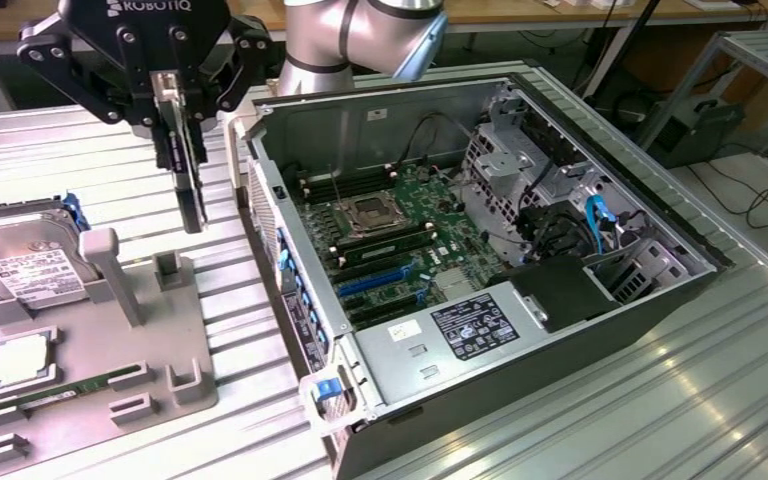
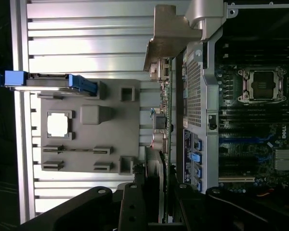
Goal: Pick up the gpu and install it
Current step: 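Pick up the gpu and move the gpu toward the slot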
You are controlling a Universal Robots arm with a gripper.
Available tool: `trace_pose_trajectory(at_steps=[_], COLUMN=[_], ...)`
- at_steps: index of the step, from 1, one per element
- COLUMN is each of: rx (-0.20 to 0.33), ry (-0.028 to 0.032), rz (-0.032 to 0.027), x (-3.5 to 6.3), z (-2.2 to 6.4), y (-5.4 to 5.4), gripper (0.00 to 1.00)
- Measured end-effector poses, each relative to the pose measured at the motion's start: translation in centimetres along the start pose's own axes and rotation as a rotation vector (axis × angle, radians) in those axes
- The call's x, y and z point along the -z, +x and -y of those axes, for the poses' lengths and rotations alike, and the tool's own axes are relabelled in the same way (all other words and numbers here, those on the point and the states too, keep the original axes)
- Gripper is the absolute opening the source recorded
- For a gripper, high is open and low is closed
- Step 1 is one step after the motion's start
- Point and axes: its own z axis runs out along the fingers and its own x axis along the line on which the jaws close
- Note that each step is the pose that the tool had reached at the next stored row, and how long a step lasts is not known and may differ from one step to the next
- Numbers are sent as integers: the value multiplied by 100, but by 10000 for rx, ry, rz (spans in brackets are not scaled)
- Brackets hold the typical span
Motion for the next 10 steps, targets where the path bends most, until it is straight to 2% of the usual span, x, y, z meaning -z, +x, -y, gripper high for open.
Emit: trace_pose_trajectory(at_steps=[10], rx=[0], ry=[-1], rz=[0], x=[0], z=[-1], y=[-81], gripper=[27])
